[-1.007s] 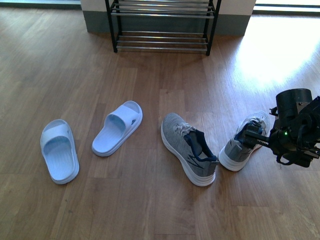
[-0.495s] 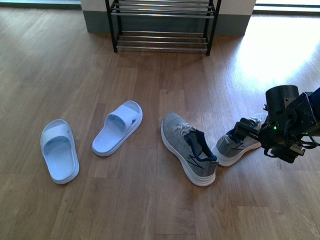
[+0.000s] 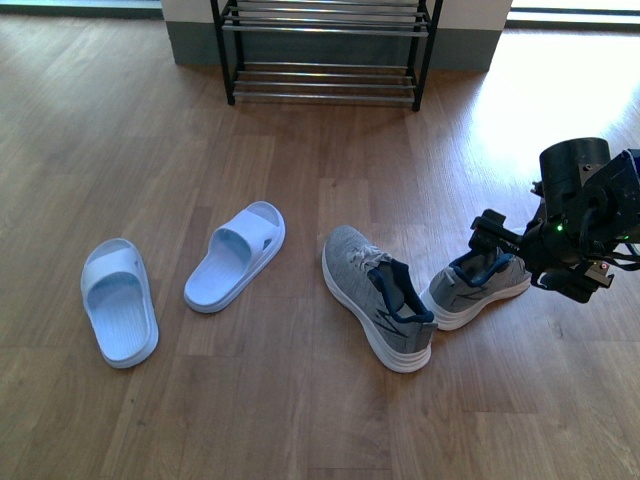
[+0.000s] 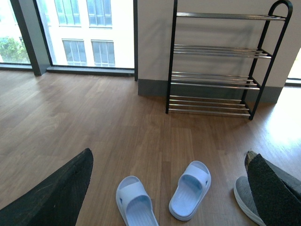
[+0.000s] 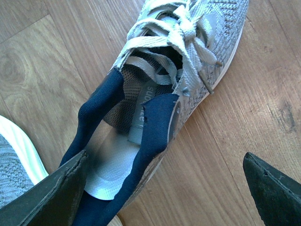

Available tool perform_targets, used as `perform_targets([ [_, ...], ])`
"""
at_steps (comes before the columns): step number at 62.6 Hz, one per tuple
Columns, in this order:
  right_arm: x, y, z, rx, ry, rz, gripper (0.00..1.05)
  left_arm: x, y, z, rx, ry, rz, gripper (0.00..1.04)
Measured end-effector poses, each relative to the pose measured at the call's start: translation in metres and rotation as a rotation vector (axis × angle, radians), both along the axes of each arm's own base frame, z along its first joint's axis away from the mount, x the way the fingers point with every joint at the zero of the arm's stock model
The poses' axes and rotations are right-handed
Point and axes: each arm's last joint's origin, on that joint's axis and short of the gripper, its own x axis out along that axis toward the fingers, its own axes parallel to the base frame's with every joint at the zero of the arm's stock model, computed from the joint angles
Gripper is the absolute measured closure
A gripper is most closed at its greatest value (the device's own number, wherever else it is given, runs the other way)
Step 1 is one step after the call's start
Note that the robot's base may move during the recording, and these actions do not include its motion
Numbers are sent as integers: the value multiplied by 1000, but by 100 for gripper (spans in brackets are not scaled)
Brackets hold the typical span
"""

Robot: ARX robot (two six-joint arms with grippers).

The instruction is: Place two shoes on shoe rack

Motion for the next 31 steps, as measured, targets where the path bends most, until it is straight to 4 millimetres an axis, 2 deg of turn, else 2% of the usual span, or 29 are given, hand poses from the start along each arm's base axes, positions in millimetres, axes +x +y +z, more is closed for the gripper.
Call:
perform_targets([
  [17, 5, 9, -28, -29, 64, -7, 9, 0, 0, 0, 0, 0, 0, 9],
  [31, 7, 5, -34, -75, 83, -46, 9, 0, 0, 0, 0, 0, 0, 9],
])
